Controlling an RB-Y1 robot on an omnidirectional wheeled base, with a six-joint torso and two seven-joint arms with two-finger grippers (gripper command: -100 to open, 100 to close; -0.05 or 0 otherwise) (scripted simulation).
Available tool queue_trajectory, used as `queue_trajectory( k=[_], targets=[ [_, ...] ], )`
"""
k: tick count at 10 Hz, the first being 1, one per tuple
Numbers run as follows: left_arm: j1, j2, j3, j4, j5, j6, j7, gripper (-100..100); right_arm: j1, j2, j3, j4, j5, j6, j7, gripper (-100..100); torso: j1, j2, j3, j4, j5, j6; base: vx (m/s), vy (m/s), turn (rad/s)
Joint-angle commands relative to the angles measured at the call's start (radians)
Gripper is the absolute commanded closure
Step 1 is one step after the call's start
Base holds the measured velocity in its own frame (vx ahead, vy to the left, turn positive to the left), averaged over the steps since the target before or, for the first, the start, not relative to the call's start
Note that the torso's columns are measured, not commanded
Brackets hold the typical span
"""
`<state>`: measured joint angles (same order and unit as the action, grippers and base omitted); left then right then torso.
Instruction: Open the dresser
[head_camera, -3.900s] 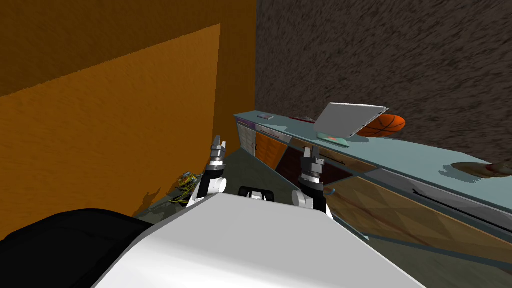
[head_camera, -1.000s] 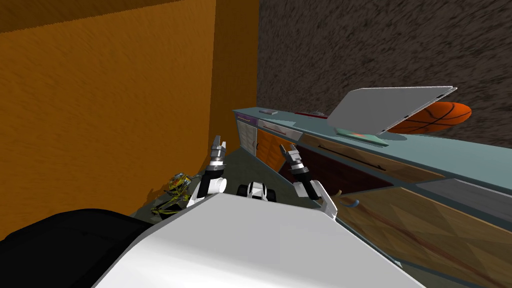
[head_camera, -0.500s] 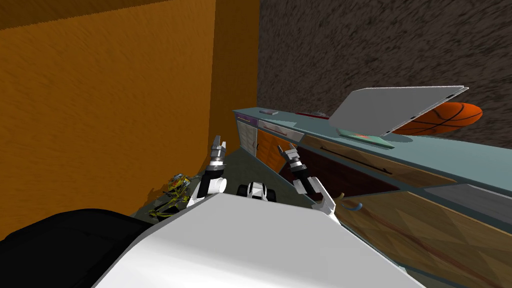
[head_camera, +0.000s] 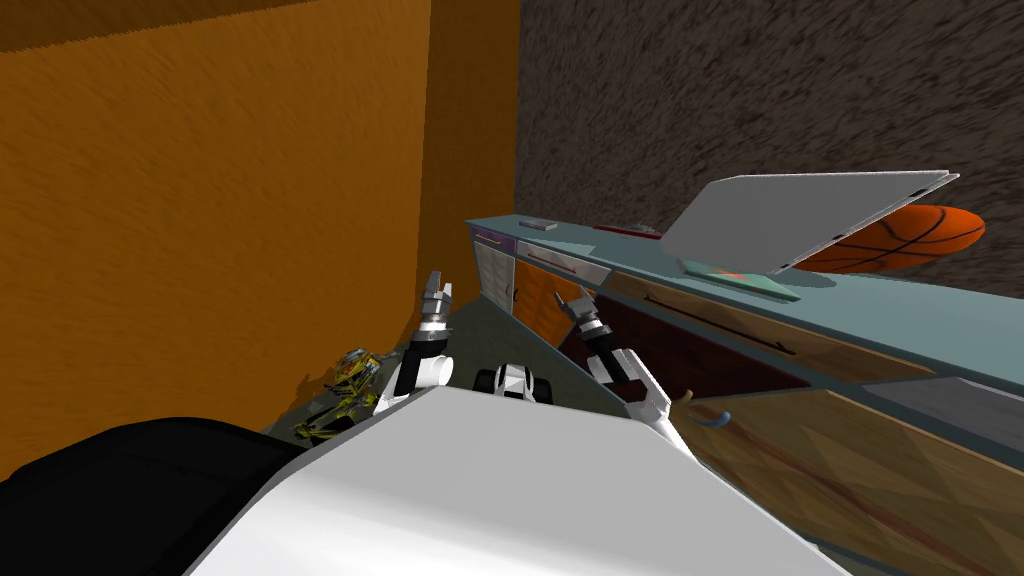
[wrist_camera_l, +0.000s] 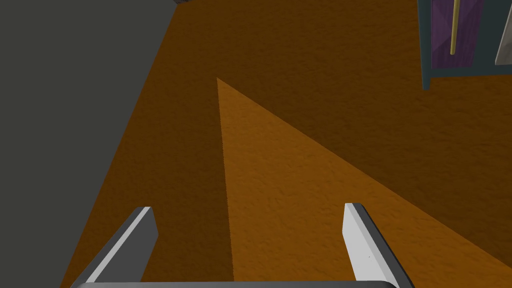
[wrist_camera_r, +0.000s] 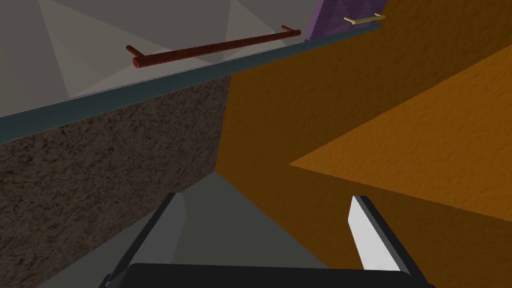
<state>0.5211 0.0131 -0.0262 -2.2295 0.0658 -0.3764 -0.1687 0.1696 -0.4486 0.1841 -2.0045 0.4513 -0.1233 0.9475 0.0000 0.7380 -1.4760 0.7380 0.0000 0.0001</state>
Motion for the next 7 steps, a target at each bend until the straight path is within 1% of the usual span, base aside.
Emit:
queue_trajectory(
  k=[1,2,3,4,5,6,7],
  targets=[
    [0.0,0.0,0.0,0.0,0.0,0.0,0.0,0,-0.041,-0.049,0.013,0.034,0.048,0.054,0.075,-100,0.0,-0.001,0.0,0.0,0.0,0.0,0.049,0.004,0.013],
    [0.0,0.0,0.0,0.0,0.0,0.0,0.0,0,-0.041,-0.049,0.013,0.034,0.048,0.054,0.093,-100,0.0,-0.001,-0.001,0.0,0.0,0.0,0.04,0.0,0.006],
    [0.0,0.0,0.0,0.0,0.0,0.0,0.0,0,-0.061,-0.073,0.019,0.052,0.069,0.078,0.126,-100,0.0,0.0,0.0,0.0,0.0,0.0,0.037,0.007,0.009],
    [0.0,0.0,0.0,0.0,0.0,0.0,0.0,0,-0.061,-0.073,0.019,0.052,0.069,0.078,0.134,-100,0.0,0.0,0.0,0.0,0.0,0.0,0.028,0.007,0.004],
    [0.0,0.0,0.0,0.0,0.0,0.0,0.0,0,-0.08,-0.097,0.025,0.069,0.091,0.102,0.174,-100,0.0,0.001,0.001,0.0,0.0,0.0,0.03,0.005,0.008],
    [0.0,0.0,0.0,0.0,0.0,0.0,0.0,0,-0.099,-0.122,0.03,0.085,0.111,0.125,0.2,-100,0.0,0.0,0.0,0.0,0.0,0.0,0.046,0.007,0.015],
    [0.0,0.0,0.0,0.0,0.0,0.0,0.0,0,-0.099,-0.122,0.03,0.085,0.111,0.125,0.215,-100,0.0,-0.001,0.0,0.0,0.0,0.0,0.033,0.002,0.006]
  ],
)
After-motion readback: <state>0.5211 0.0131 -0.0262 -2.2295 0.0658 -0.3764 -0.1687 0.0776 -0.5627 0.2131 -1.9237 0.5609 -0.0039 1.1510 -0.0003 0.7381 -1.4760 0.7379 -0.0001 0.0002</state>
